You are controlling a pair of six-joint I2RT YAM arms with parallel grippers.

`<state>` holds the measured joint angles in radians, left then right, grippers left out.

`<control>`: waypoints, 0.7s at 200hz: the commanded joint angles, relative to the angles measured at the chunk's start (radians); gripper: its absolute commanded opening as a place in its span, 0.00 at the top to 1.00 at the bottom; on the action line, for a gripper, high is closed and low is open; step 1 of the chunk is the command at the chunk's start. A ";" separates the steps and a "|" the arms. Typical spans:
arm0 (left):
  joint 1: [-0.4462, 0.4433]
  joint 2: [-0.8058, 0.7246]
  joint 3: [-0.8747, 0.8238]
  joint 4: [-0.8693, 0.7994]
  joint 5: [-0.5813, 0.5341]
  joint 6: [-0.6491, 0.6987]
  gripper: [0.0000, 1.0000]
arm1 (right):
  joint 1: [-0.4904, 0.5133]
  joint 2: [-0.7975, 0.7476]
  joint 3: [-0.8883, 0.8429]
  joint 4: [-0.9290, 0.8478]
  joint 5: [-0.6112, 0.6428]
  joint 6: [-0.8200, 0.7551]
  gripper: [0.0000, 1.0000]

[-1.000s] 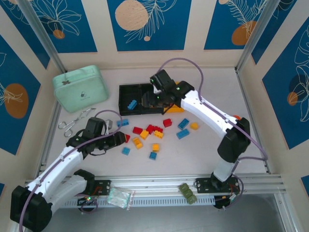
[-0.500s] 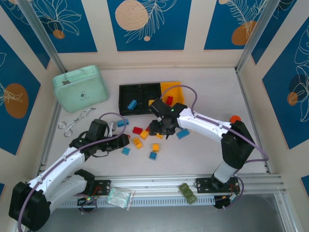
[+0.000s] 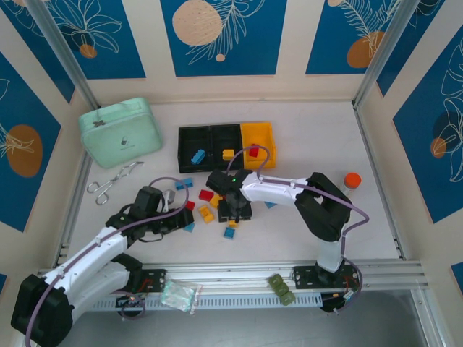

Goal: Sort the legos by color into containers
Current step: Pick up the lego from the bottom-center of the table, then place the lego in the container.

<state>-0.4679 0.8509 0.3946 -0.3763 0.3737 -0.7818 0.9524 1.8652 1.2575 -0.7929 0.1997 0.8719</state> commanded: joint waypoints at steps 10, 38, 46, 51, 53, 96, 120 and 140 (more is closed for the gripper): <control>-0.009 0.005 -0.022 0.045 -0.003 -0.018 0.36 | 0.011 -0.006 0.040 -0.048 0.024 0.012 0.66; -0.010 0.010 -0.023 0.056 -0.007 -0.025 0.36 | -0.002 -0.034 0.064 -0.064 0.046 -0.023 0.79; -0.011 0.011 -0.023 0.058 -0.007 -0.025 0.36 | -0.009 -0.045 0.074 -0.067 0.049 -0.035 0.79; -0.010 0.009 -0.022 0.060 -0.006 -0.026 0.36 | -0.014 -0.051 0.081 -0.067 0.050 -0.043 0.80; -0.010 0.010 -0.022 0.061 -0.006 -0.027 0.36 | -0.016 -0.054 0.086 -0.068 0.051 -0.046 0.80; -0.010 0.020 -0.004 0.076 -0.010 -0.031 0.36 | -0.094 -0.073 0.231 -0.101 0.070 -0.152 0.80; -0.012 0.029 0.015 0.079 -0.011 -0.029 0.36 | -0.147 -0.037 0.346 -0.110 0.068 -0.207 0.80; -0.011 0.030 0.028 0.074 -0.014 -0.027 0.36 | -0.185 0.014 0.451 -0.121 0.070 -0.240 0.79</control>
<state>-0.4686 0.8799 0.3843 -0.3180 0.3733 -0.8074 0.8066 1.8347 1.5982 -0.8795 0.2588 0.7067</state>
